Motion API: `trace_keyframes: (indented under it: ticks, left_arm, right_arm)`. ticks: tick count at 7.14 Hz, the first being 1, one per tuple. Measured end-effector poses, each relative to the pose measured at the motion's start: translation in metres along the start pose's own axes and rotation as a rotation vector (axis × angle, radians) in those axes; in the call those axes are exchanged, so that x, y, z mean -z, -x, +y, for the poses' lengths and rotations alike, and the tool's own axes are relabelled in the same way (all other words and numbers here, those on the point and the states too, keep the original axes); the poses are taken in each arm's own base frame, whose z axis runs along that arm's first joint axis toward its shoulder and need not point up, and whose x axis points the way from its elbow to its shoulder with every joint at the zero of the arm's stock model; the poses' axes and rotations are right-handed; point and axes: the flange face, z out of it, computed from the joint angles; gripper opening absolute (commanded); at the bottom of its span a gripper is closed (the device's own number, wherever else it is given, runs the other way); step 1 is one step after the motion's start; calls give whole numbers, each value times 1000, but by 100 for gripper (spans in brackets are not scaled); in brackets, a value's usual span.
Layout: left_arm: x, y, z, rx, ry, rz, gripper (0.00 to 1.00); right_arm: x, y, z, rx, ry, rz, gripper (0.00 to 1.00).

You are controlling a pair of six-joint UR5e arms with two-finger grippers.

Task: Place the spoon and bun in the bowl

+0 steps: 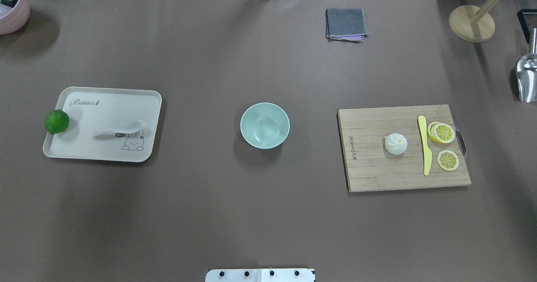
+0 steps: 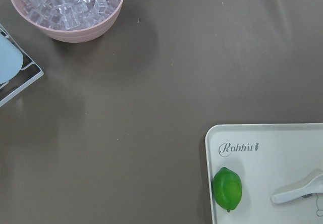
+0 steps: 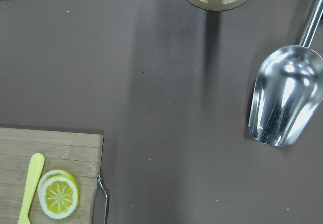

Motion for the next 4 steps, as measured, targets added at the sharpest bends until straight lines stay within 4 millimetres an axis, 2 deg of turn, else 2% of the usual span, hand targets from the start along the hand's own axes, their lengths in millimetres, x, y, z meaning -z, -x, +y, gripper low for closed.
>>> trace_keyframes:
  ticks: [2, 3, 4]
  left_arm:
    - [-10, -4, 9, -53, -10, 18, 97]
    - [-21, -18, 11, -98, 2, 34, 96]
    - [-47, -52, 9, -188, 38, 60, 92]
  right_arm:
    - [5, 14, -1, -1, -5, -21, 100]
    - [5, 21, 0, 9, -3, -27, 100]
    - [3, 32, 0, 9, 2, -31, 100]
